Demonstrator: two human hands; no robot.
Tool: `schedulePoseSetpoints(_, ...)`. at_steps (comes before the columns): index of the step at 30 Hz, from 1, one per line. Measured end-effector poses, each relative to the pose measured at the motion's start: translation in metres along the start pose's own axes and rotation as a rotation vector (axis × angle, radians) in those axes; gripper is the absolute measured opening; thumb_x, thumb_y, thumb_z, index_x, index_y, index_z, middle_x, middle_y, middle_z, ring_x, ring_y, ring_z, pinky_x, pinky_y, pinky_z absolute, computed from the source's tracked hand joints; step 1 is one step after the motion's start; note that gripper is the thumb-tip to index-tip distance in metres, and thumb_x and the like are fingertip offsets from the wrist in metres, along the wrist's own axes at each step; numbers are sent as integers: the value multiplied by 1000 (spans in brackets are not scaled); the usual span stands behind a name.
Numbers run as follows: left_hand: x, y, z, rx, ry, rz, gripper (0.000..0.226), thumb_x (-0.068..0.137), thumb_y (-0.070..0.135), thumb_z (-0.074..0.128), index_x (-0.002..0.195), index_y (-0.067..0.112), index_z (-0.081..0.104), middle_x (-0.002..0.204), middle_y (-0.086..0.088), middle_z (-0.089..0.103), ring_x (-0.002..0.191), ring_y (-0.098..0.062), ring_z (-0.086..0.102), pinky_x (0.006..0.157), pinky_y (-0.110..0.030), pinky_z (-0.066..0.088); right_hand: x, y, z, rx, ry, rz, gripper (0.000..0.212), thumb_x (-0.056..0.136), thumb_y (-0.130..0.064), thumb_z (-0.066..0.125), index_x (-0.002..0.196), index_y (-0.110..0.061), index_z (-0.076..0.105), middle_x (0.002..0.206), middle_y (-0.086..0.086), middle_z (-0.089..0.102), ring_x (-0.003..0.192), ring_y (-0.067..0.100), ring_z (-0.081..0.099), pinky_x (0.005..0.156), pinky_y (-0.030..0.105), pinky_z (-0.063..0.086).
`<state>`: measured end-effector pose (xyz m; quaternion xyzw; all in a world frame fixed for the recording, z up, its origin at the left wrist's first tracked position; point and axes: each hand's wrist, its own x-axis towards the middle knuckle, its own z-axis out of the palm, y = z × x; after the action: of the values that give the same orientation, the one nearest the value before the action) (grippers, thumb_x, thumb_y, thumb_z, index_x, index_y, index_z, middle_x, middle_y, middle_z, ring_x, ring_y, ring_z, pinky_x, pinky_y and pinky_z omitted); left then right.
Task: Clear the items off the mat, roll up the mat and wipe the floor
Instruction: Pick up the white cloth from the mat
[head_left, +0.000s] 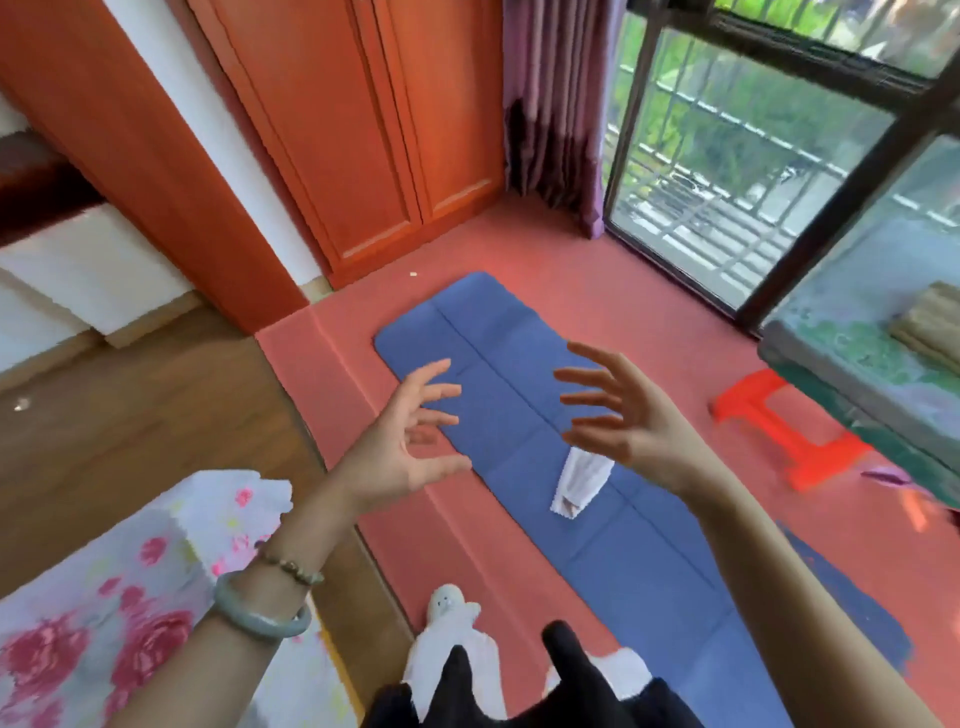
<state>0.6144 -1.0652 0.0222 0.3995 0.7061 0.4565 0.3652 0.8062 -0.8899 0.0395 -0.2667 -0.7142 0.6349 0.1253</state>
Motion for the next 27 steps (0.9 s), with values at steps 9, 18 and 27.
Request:
schedulePoseSetpoints(9, 99, -20, -8, 69, -382, 23, 85, 63, 28, 80, 129, 54, 32, 131, 19, 49, 110, -6, 58, 89, -24, 48, -4, 22, -3, 55, 374, 160, 73, 76, 5, 69, 125, -43, 44, 125, -7, 59, 108, 7, 60, 91, 34, 52)
schedulePoseSetpoints(18, 182, -74, 48, 92, -498, -98, 80, 66, 24, 79, 127, 51, 34, 128, 19, 50, 105, -3, 59, 86, -23, 48, 16, 96, -44, 116, 575, 287, 64, 79, 4, 68, 123, -37, 46, 117, -10, 61, 101, 4, 62, 79, 18, 51)
schedulePoseSetpoints(27, 306, -232, 133, 229, -480, -304, 65, 81, 17, 72, 134, 29, 37, 126, 7, 49, 104, -11, 58, 74, -22, 48, 90, 294, -66, 161, 795, 542, 42, 79, -6, 69, 114, -26, 56, 111, 3, 65, 93, 17, 65, 73, 25, 52)
